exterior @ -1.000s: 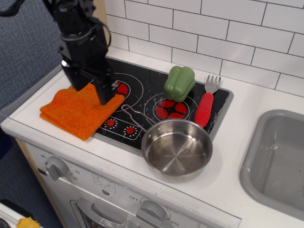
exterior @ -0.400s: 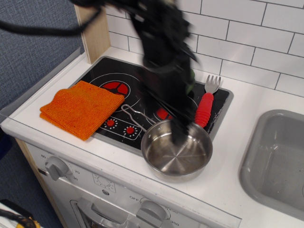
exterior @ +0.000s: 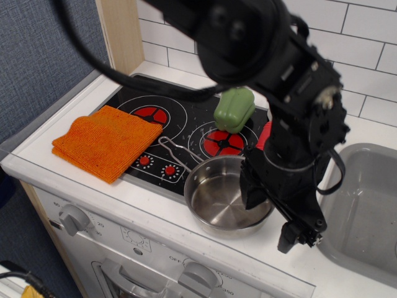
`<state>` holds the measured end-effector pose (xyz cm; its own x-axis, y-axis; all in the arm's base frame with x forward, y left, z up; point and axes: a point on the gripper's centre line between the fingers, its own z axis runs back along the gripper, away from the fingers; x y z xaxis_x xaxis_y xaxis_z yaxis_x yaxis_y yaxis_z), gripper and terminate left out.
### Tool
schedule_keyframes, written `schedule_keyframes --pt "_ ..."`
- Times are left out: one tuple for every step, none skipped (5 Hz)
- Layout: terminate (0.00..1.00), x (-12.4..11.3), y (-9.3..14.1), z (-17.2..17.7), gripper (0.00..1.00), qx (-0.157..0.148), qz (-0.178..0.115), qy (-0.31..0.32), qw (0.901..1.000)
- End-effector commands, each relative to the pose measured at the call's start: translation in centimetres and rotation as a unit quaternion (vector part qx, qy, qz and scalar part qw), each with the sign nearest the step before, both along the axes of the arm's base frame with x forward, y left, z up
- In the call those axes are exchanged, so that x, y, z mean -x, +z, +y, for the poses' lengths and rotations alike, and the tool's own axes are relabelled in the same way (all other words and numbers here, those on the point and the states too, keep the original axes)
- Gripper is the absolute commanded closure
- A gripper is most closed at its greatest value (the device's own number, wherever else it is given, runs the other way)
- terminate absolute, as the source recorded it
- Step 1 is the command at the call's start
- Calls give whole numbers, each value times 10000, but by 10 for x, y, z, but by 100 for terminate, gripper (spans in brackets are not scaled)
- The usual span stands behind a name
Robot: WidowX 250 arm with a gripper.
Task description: Move the pot to the back left.
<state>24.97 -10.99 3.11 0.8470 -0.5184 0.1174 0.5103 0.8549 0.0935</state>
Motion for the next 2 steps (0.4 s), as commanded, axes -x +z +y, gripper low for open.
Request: schedule_keyframes --pt "0 -7 -23 -12 0 -140 -44 103 9998" --pt "0 -7 -19 -11 100 -169 -136 63 9997"
